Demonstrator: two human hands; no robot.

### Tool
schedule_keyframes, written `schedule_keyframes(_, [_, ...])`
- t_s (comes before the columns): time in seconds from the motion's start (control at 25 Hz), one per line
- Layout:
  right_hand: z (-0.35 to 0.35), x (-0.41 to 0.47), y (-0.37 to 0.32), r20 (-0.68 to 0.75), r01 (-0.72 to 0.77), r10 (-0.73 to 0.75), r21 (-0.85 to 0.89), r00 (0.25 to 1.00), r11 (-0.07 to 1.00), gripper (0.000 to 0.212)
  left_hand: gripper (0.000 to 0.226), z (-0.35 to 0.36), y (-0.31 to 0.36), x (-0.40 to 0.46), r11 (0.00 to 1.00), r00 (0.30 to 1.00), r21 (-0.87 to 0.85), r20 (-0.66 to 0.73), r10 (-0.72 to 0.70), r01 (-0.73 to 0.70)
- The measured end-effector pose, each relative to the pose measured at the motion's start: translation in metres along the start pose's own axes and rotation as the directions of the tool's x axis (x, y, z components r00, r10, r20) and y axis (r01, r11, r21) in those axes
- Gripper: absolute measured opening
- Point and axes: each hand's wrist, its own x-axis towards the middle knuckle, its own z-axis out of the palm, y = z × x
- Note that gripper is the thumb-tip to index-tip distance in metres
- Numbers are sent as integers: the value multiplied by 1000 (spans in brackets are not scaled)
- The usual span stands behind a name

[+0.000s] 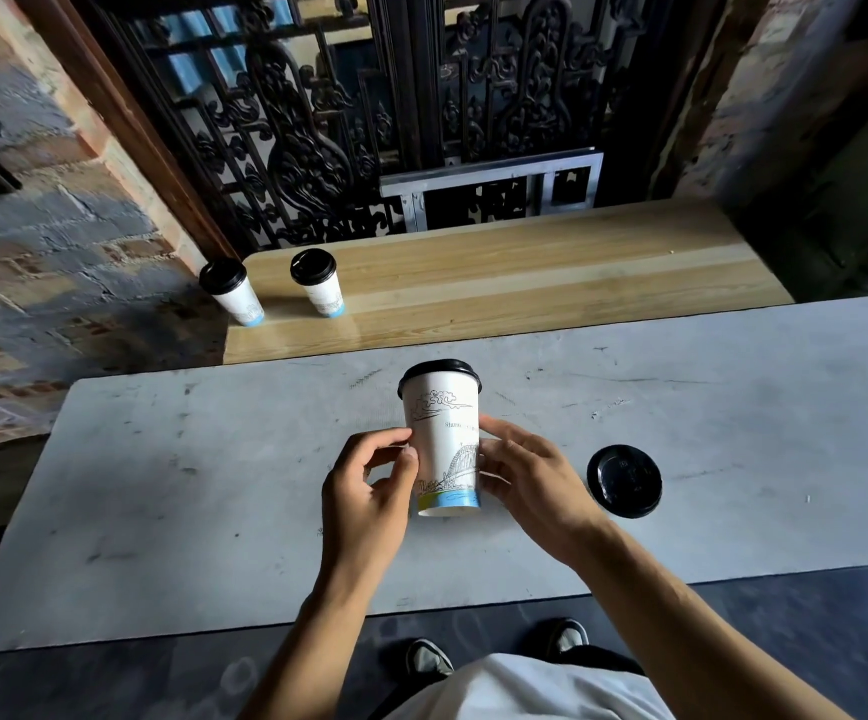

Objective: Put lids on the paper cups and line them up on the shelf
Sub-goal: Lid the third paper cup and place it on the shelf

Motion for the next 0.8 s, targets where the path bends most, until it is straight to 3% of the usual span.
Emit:
schedule_keyframes(0.28, [-6, 3, -1, -2, -13, 13, 43, 1000, 999, 40, 12, 2, 1, -2, 997, 998, -33, 7, -70, 70])
schedule_keyframes(0.44, [-14, 4, -1, 120, -27, 21, 49, 993, 998, 49, 27, -1, 1, -5, 1000, 1000, -3, 8, -18, 18])
schedule_keyframes(0.6, [-13, 2, -4, 177, -3, 9, -35, 984, 999, 36, 44, -4, 0, -5, 994, 996, 73, 5, 84, -84])
schedule_keyframes(0.8, [-9, 3, -6, 195, -23, 26, -17, 980, 1000, 39, 40, -3, 8, -8, 994, 996, 78, -25, 81, -79])
